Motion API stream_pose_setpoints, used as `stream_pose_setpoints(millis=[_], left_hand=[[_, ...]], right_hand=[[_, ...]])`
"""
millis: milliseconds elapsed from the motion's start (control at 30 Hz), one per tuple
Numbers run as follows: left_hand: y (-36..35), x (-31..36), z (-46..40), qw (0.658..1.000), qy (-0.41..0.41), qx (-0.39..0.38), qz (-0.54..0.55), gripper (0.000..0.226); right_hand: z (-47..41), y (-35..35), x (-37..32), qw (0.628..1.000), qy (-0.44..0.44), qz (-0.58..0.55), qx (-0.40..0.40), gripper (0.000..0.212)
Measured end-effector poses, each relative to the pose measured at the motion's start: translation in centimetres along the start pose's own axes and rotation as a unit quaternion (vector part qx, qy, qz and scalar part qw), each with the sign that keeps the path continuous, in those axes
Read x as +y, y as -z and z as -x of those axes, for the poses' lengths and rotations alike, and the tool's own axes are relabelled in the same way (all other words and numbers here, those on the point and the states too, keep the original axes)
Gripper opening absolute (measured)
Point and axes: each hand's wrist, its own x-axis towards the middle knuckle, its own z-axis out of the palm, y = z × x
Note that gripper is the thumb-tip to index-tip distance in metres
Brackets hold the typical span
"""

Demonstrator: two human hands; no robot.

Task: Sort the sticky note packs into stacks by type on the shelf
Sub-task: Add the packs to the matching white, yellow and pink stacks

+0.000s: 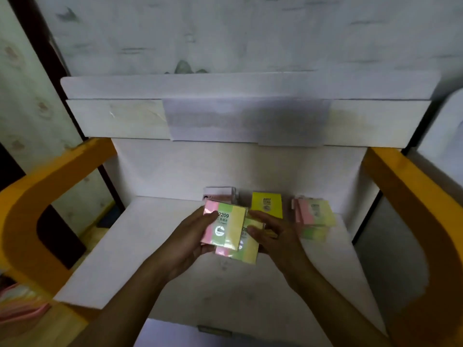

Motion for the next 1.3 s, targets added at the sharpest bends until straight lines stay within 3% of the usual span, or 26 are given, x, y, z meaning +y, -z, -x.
stream_pose_setpoints(millis=[200, 300, 367, 433, 533, 600, 767, 900, 1167, 1300], left_hand=[[2.1, 0.1, -1.0, 0.991, -0.018, -0.101, -0.080, 0.031], [2.3, 0.1, -1.5, 0.990, -0.038, -0.106, -0.087, 0.030], [2.2, 0.3, -1.7, 0.990, -0.051, -0.096, -0.087, 0.030], [2.1, 0.4, -1.9, 0.987, -0.061, -0.097, -0.108, 0.031], [1.6, 0.7, -2.0, 0.982, -0.083, -0.100, -0.140, 0.035], [1.2, 0.8, -2.2, 0.979, -0.094, -0.099, -0.150, 0.040], [0.1, 0.1, -2.8, 0.975, -0.111, -0.108, -0.157, 0.043], [-0.6, -0.4, -3.5, 0.974, -0.129, -0.118, -0.146, 0.046], [-2.3, -1.2, -5.1, 0.981, -0.104, -0.126, -0.106, 0.053], [-3.9, -1.1, -5.9, 0.974, -0.110, -0.129, -0.148, 0.066]], right_hand=[[-0.3, -1.9, 0.4, 0.997, 0.013, 0.065, 0.027, 0.044], [-0.4, -2.5, 0.8, 0.995, 0.013, 0.033, 0.096, 0.046], [-0.3, -2.7, 0.7, 0.989, -0.041, -0.015, 0.138, 0.035], [0.1, -2.6, 0.5, 0.990, -0.095, -0.033, 0.096, 0.022], [0.7, -2.3, 0.2, 0.990, -0.121, -0.077, 0.000, 0.036], [0.3, -2.2, -0.3, 0.990, -0.110, -0.088, -0.013, 0.041], [-0.9, -2.0, -0.6, 0.998, -0.018, 0.025, 0.050, 0.027], [-1.3, -1.2, -0.6, 0.995, -0.016, 0.049, 0.080, 0.018], [-0.5, 1.9, -1.0, 0.997, -0.040, 0.032, 0.050, 0.032], [-0.4, 3.3, -1.5, 0.997, -0.026, 0.031, 0.068, 0.032]])
